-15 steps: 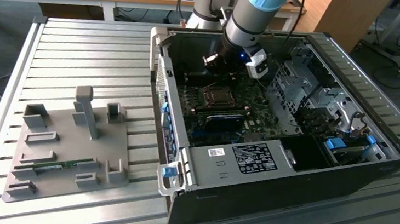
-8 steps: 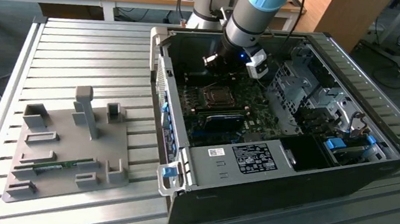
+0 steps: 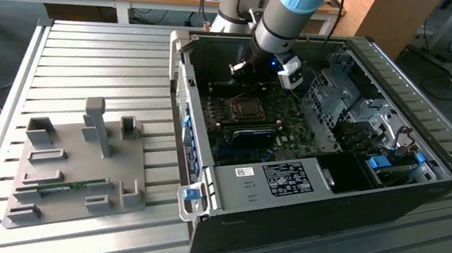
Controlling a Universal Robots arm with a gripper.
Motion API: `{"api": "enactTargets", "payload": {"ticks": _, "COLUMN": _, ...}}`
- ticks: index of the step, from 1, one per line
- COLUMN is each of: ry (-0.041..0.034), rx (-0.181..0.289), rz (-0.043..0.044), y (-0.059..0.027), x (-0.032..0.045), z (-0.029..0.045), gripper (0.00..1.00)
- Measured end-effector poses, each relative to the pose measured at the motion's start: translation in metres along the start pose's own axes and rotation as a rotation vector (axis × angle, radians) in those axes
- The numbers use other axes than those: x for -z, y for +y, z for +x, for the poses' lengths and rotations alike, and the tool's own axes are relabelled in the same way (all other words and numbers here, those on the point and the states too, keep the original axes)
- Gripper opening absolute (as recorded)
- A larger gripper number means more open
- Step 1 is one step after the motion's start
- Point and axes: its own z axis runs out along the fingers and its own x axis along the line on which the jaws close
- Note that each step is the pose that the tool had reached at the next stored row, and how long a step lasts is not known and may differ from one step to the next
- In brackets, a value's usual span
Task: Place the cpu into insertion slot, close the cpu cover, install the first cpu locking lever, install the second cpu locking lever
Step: 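Install the first cpu locking lever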
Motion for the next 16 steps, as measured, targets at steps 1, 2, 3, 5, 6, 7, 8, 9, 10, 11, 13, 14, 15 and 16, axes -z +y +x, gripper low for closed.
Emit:
{"api": "enactTargets", "payload": {"ticks": 1, "ry": 0.0001, "rx": 0.0, "rz": 0.0, "y": 0.0, "x": 0.0, "z": 0.0, "gripper": 0.11}}
{"api": "enactTargets", "payload": {"ticks": 2, "ry": 0.0001, "rx": 0.0, "rz": 0.0001, "y": 0.0, "x": -0.0001, "z": 0.0, "gripper": 0.11}}
{"api": "enactTargets", "payload": {"ticks": 3, "ry": 0.0, "rx": 0.0, "rz": -0.0001, "y": -0.0001, "x": -0.0003, "z": 0.0, "gripper": 0.11}}
{"api": "enactTargets", "payload": {"ticks": 5, "ry": 0.0, "rx": 0.0, "rz": -0.0002, "y": -0.0003, "x": -0.0011, "z": 0.0, "gripper": 0.11}}
{"api": "enactTargets", "payload": {"ticks": 6, "ry": 0.0, "rx": 0.0, "rz": -0.0001, "y": -0.0004, "x": -0.0013, "z": 0.0, "gripper": 0.11}}
{"api": "enactTargets", "payload": {"ticks": 7, "ry": 0.0, "rx": 0.0, "rz": 0.0, "y": -0.0005, "x": -0.0016, "z": 0.0, "gripper": 0.11}}
{"api": "enactTargets", "payload": {"ticks": 8, "ry": 0.0, "rx": 0.0, "rz": 0.0, "y": -0.0006, "x": -0.0018, "z": 0.0, "gripper": 0.11}}
{"api": "enactTargets", "payload": {"ticks": 9, "ry": 0.0, "rx": 0.0, "rz": -0.0002, "y": -0.0006, "x": -0.0022, "z": 0.0, "gripper": 0.11}}
{"api": "enactTargets", "payload": {"ticks": 10, "ry": 0.0, "rx": 0.0, "rz": 0.0, "y": -0.0008, "x": -0.0025, "z": 0.0001, "gripper": 0.11}}
{"api": "enactTargets", "payload": {"ticks": 11, "ry": 0.0, "rx": 0.0, "rz": 0.0, "y": -0.0009, "x": -0.0028, "z": 0.0001, "gripper": 0.11}}
{"api": "enactTargets", "payload": {"ticks": 13, "ry": 0.0, "rx": 0.0, "rz": 0.0001, "y": -0.0011, "x": -0.0035, "z": 0.0001, "gripper": 0.11}}
{"api": "enactTargets", "payload": {"ticks": 14, "ry": 0.0, "rx": 0.0, "rz": 0.0002, "y": -0.0012, "x": -0.0039, "z": 0.0001, "gripper": 0.11}}
{"api": "enactTargets", "payload": {"ticks": 15, "ry": 0.0001, "rx": 0.0, "rz": 0.0003, "y": -0.0013, "x": -0.0043, "z": 0.0001, "gripper": 0.11}}
{"api": "enactTargets", "payload": {"ticks": 16, "ry": 0.0001, "rx": 0.0, "rz": 0.0004, "y": -0.0015, "x": -0.0049, "z": 0.0001, "gripper": 0.11}}
